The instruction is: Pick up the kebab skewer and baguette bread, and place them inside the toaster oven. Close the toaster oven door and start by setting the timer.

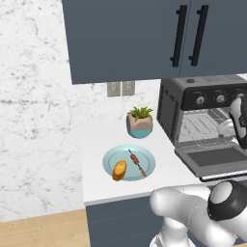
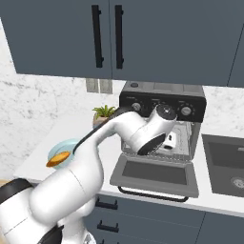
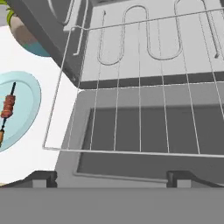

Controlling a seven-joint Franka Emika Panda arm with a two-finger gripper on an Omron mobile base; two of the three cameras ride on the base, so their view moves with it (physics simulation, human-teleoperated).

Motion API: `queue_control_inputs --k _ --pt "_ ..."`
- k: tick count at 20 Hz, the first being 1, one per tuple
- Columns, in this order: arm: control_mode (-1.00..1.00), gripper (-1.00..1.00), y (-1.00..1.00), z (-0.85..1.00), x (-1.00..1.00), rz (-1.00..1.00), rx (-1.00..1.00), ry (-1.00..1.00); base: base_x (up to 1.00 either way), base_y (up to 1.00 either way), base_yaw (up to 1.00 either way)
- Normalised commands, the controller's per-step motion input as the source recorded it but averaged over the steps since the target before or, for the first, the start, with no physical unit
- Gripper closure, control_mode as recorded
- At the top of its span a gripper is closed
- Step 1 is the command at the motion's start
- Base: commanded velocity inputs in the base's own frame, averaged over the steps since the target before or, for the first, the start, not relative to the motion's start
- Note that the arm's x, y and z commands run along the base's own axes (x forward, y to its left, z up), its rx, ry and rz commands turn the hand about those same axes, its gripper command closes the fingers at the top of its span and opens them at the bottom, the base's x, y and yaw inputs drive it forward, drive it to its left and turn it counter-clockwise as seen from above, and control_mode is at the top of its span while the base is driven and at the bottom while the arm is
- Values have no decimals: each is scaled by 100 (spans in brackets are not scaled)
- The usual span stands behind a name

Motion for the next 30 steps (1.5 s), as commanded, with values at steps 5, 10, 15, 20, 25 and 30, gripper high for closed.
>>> queue_control_inputs --k 5,10,15,20,25,30 --pt "-100 -100 100 0 -3 -2 0 5 0 0 0" --pt "-100 -100 99 0 19 -7 0 2 0 0 0" --pt "-100 -100 100 0 49 -8 0 8 0 0 0" --pt "-100 -100 99 0 56 -7 0 11 0 0 0" --pt "-100 -100 75 0 47 -7 0 11 0 0 0" --pt "-100 -100 35 0 36 -8 0 0 0 0 0"
